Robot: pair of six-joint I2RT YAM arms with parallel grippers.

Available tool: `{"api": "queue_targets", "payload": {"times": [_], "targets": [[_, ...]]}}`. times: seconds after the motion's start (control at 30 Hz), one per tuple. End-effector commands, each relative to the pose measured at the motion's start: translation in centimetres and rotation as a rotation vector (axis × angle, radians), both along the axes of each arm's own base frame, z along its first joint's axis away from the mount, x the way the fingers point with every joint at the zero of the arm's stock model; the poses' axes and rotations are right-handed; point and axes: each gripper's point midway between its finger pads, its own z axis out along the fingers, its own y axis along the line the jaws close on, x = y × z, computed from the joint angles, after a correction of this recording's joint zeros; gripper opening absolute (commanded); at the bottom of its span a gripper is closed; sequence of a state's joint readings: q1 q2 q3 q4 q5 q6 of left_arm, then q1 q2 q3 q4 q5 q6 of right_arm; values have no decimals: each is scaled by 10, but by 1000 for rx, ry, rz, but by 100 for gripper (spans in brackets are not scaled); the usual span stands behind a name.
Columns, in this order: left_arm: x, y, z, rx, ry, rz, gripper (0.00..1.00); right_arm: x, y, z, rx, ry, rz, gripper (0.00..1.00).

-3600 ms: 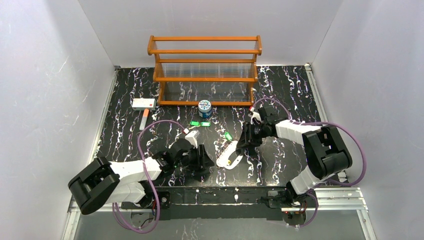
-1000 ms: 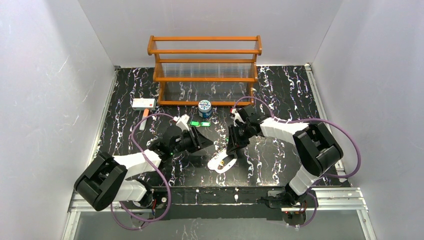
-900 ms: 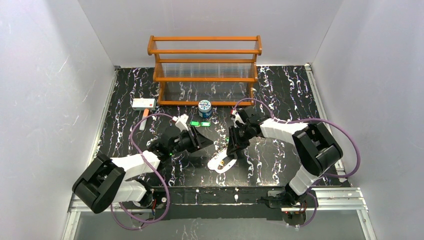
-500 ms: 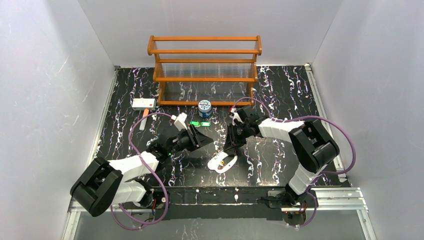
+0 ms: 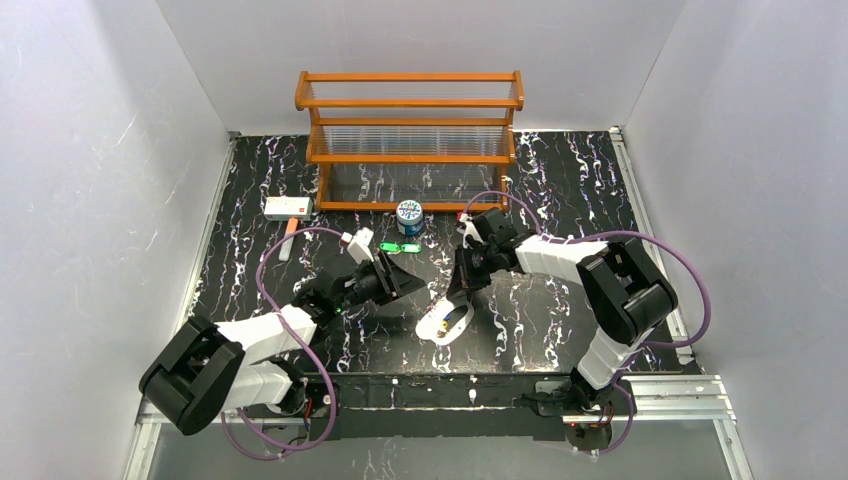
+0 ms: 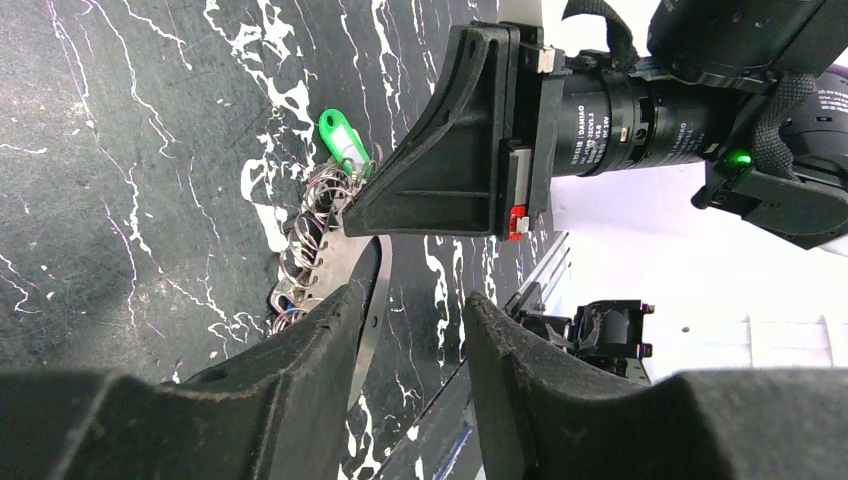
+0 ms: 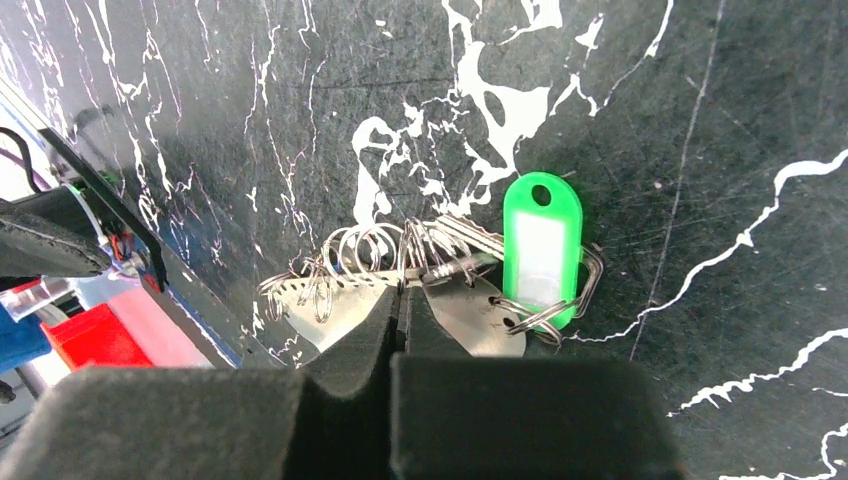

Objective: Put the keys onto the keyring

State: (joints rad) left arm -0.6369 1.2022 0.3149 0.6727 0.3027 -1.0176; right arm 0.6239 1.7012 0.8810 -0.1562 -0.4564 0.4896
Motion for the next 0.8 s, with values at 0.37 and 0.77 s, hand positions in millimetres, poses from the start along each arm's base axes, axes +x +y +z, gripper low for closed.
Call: {"api": "queue_targets", "payload": {"times": [0.37,0.77], "targets": [[5,10,4,46,-102,17,42,-4,12,6,-57,-176,209,6],[6,18,5,77,-126,45,42,5,17,21,-29,-216,151,31]]}}
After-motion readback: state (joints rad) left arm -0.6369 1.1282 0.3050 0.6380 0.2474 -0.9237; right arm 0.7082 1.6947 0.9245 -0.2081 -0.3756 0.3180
